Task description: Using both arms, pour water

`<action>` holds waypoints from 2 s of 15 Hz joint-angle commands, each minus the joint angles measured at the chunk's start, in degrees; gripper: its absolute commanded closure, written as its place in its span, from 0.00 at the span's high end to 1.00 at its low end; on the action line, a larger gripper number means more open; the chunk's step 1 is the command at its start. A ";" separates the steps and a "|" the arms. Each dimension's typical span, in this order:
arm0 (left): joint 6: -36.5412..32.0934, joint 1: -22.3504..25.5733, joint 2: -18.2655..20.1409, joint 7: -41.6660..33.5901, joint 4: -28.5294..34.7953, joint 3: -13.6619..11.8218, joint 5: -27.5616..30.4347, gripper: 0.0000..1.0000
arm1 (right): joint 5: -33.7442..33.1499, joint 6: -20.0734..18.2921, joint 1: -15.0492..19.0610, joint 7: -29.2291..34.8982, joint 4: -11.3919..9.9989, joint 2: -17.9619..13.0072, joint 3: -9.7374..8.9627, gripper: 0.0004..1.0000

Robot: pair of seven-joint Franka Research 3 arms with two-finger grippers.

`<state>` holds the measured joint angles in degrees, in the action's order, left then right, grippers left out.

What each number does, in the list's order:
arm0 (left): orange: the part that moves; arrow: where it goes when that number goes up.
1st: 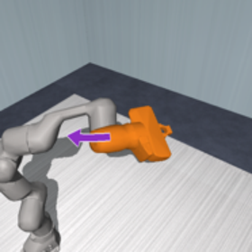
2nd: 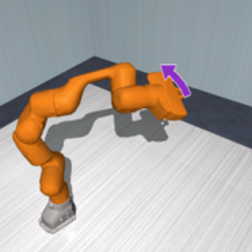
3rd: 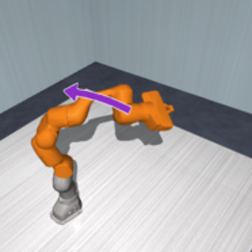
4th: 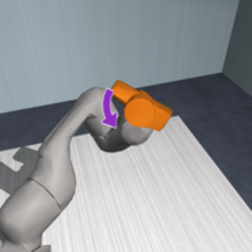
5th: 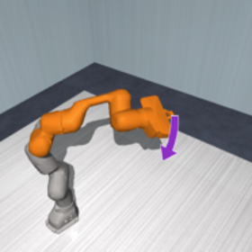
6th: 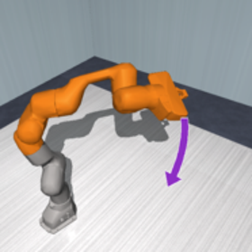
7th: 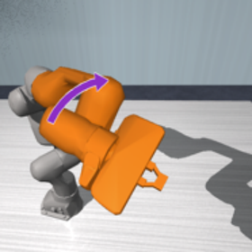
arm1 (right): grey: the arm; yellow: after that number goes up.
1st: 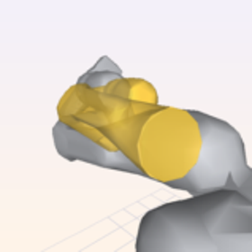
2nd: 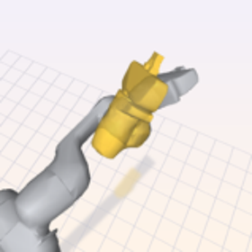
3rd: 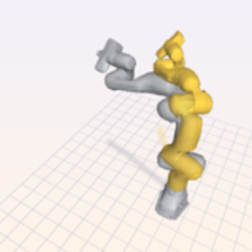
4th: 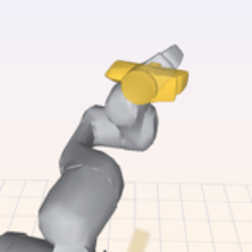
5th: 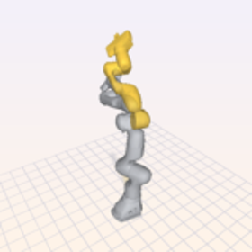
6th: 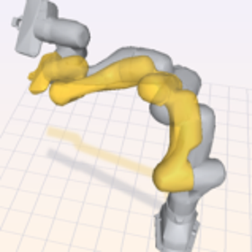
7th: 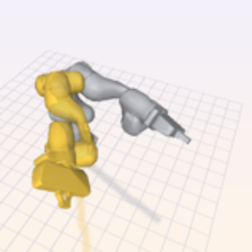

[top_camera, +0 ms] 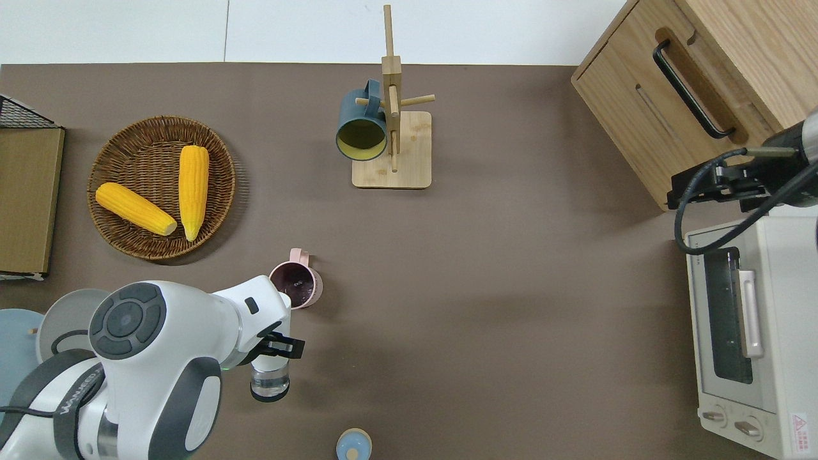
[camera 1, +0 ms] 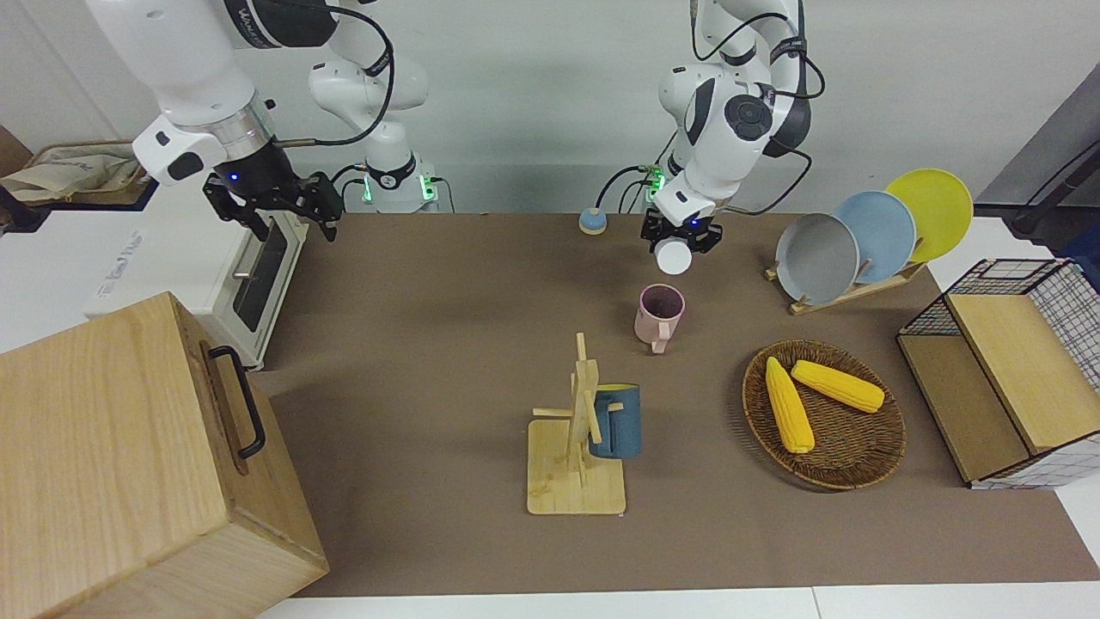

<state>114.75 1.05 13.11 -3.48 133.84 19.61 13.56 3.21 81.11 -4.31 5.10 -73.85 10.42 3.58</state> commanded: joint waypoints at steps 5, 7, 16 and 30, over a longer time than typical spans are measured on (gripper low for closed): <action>-6.90 0.71 -1.85 2.07 -5.86 -0.01 -2.48 0.00 | 0.57 0.27 0.36 -1.06 -1.56 -1.28 -0.15 0.99; -9.19 0.62 -3.70 3.39 -8.24 -0.01 -3.71 0.00 | 0.57 0.27 0.36 -1.06 -1.56 -1.28 -0.15 0.99; -9.81 0.62 -4.85 3.57 -9.21 -0.01 -4.15 0.00 | 0.57 0.27 0.36 -0.97 -1.56 -1.28 -0.15 0.99; -15.61 0.54 -7.48 5.41 -13.87 -0.01 -6.87 0.00 | 0.57 0.27 0.36 -1.06 -1.56 -1.28 -0.15 0.99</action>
<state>102.17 1.19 7.66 0.09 123.65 19.45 9.07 3.21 81.11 -4.31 5.10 -73.85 10.41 3.57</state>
